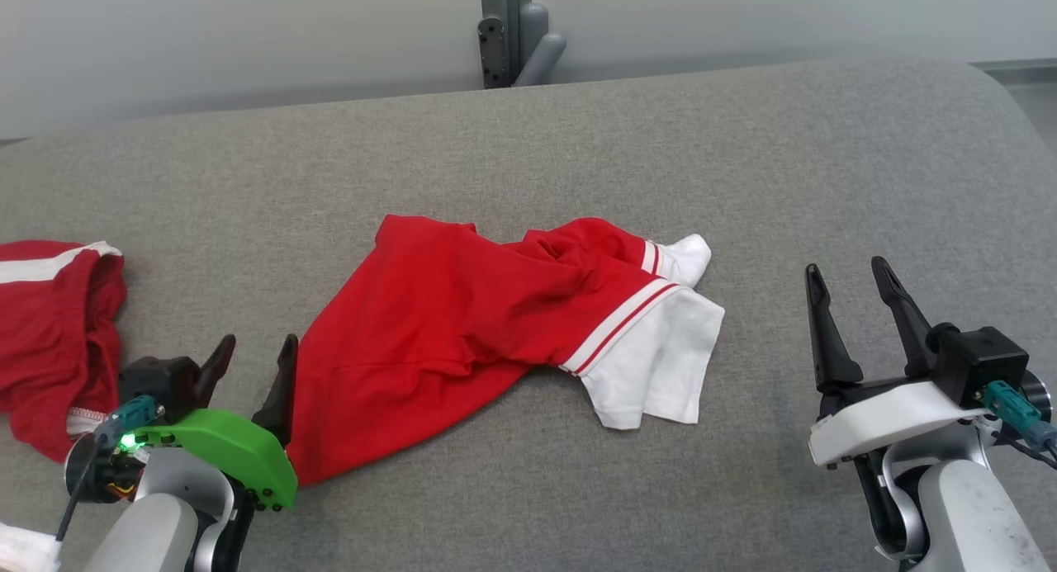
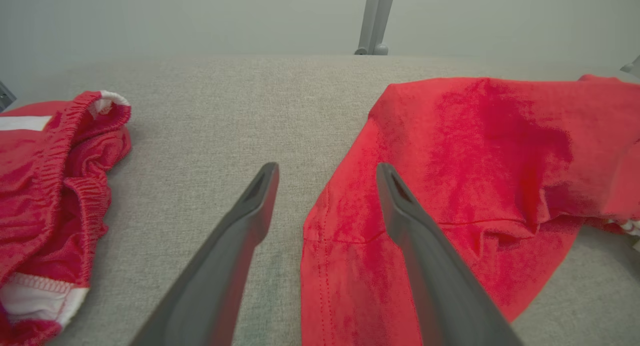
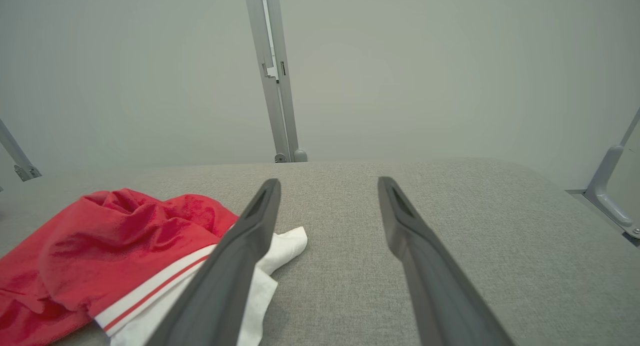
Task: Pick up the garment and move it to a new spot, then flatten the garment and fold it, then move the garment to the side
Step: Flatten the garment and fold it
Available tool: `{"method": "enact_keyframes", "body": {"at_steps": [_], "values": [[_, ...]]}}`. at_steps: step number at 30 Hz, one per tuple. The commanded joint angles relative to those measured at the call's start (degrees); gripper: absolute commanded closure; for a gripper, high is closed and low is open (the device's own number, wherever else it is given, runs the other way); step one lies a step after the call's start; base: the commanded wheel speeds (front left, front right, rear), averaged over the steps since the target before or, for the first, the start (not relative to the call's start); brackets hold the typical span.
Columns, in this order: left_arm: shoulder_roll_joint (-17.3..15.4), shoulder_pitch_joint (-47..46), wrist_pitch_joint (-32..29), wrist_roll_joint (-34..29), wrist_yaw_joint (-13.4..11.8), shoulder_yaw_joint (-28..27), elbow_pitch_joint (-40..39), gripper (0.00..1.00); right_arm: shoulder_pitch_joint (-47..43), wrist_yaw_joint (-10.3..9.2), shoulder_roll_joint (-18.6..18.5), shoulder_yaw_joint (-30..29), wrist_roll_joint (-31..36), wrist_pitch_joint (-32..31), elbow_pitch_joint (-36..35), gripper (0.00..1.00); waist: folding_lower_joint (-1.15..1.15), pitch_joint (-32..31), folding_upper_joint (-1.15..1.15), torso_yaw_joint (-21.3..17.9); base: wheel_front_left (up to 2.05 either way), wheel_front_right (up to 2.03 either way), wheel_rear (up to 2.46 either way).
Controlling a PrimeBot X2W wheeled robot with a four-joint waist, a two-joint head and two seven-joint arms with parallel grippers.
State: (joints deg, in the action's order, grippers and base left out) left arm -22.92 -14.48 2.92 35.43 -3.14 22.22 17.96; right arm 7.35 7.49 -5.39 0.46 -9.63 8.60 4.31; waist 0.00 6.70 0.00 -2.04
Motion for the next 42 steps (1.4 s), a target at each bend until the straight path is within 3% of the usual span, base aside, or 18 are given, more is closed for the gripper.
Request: {"method": "enact_keyframes", "body": {"at_steps": [1,7,12,13,15,16,24,31,40,41,42], "values": [[0.3,-1.2,-1.1,1.0,1.0,0.1,1.8,0.00,0.6,0.00,-0.1,0.3,-0.3,0.2,0.2,0.00,0.00,1.4,0.00,-1.2,0.00,0.00,0.00],[1.1,-3.4,-5.7,4.7,4.4,0.5,10.8,0.00,1.3,0.00,0.0,1.3,-0.8,1.0,1.3,0.00,0.00,3.4,0.00,-2.9,0.00,0.00,0.00],[1.8,-4.5,-5.2,5.8,6.1,0.7,15.4,0.00,1.4,0.00,0.2,1.5,-1.2,1.1,2.2,0.00,0.00,4.1,0.00,-3.4,0.00,0.00,0.00],[2.0,-4.8,-4.6,5.8,6.3,0.6,16.0,0.17,1.4,0.00,0.3,1.6,-1.3,1.1,2.3,0.00,0.00,4.2,0.00,-3.5,0.00,0.00,0.00],[2.3,-5.2,-3.7,5.9,6.9,0.8,17.1,0.91,1.4,0.00,0.3,1.8,-1.4,0.8,2.6,0.00,0.00,4.3,0.00,-3.5,0.00,0.00,0.00],[2.4,-5.5,-3.1,5.8,7.1,0.8,17.5,1.00,1.3,0.00,0.2,1.9,-1.4,0.5,2.8,0.00,0.00,4.3,0.00,-3.6,0.00,0.00,0.00],[2.9,-7.5,-0.3,4.9,7.8,1.2,19.0,1.00,-0.3,0.00,-0.2,7.7,-3.0,-2.5,4.8,0.00,0.00,4.5,0.00,-3.0,0.00,0.00,0.00],[3.5,-9.4,1.7,3.8,7.8,2.2,18.5,1.00,-1.0,0.00,-0.6,16.0,-5.9,-5.1,12.4,0.00,0.00,5.4,0.00,-1.0,0.00,0.00,0.00],[3.7,-10.5,3.4,2.6,7.2,3.0,16.0,1.00,4.3,-0.01,0.7,16.8,-6.9,-2.6,24.2,0.00,0.00,6.4,0.00,1.0,0.00,0.00,0.00],[3.7,-10.5,3.7,2.5,7.2,3.0,15.7,1.00,4.9,-0.01,0.8,17.3,-6.9,-2.5,25.2,0.24,0.00,6.5,0.00,1.2,0.00,0.00,0.00],[3.6,-10.5,4.0,2.3,7.0,3.0,15.3,1.00,5.4,-0.01,0.9,17.6,-6.8,-2.3,26.1,1.00,0.00,6.5,0.00,1.3,0.00,0.00,0.00]]}}
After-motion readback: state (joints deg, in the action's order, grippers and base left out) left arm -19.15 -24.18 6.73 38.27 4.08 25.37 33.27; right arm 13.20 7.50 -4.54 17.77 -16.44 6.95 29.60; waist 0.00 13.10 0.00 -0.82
